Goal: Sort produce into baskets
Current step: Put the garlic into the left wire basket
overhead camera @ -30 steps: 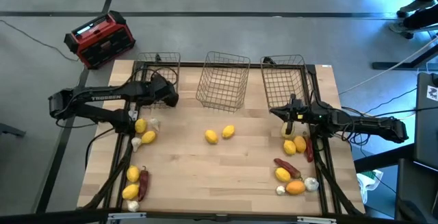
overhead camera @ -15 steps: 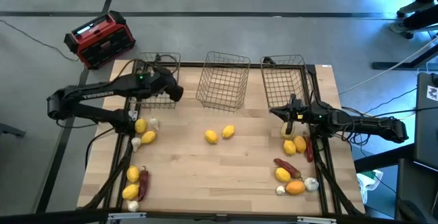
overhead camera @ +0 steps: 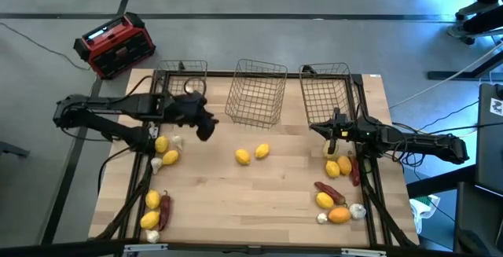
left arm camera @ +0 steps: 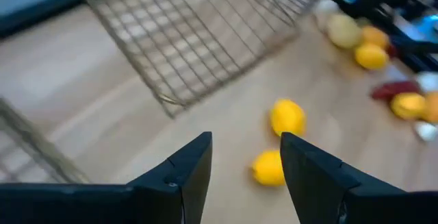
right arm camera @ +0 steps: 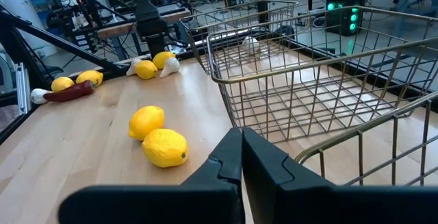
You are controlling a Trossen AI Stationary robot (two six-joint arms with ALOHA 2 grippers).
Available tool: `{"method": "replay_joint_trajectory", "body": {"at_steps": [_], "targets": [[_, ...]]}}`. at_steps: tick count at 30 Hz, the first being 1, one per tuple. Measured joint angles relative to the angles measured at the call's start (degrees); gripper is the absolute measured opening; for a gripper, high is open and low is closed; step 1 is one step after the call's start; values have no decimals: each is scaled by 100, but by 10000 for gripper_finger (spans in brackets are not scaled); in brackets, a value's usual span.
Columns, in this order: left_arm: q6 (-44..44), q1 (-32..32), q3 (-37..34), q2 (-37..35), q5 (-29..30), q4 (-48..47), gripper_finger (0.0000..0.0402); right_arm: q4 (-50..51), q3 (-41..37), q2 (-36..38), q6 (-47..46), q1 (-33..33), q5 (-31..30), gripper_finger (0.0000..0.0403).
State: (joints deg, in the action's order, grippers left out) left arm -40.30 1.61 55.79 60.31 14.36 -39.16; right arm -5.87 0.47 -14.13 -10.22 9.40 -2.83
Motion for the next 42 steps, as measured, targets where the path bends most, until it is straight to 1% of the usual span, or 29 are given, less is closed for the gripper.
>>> {"method": "replay_joint_trajectory", "body": {"at_steps": [9, 15, 19, 26, 35, 39, 42], "targets": [[-1207, -1112, -13, 158, -102, -360, 169, 0, -2, 1, 0, -1, 0, 14], [-2096, -1552, -15, 429, -104, -969, 169, 4, 0, 2, 0, -1, 0, 14], [-2761, -1739, -17, 643, -268, -1340, 169, 3, 0, 2, 0, -1, 0, 14], [-3599, -2025, -17, 1049, -424, -1555, 169, 4, 0, 1, 0, -1, 0, 14], [-5003, -2296, -20, 1549, -462, -2928, 169, 2, 0, 1, 0, -1, 0, 14], [-5312, -2310, -22, 1752, -463, -3230, 169, 2, 0, 2, 0, 1, -15, 14], [-5423, -2310, -22, 1942, -330, -3326, 169, -2, 0, 2, 0, -1, -15, 14]]}}
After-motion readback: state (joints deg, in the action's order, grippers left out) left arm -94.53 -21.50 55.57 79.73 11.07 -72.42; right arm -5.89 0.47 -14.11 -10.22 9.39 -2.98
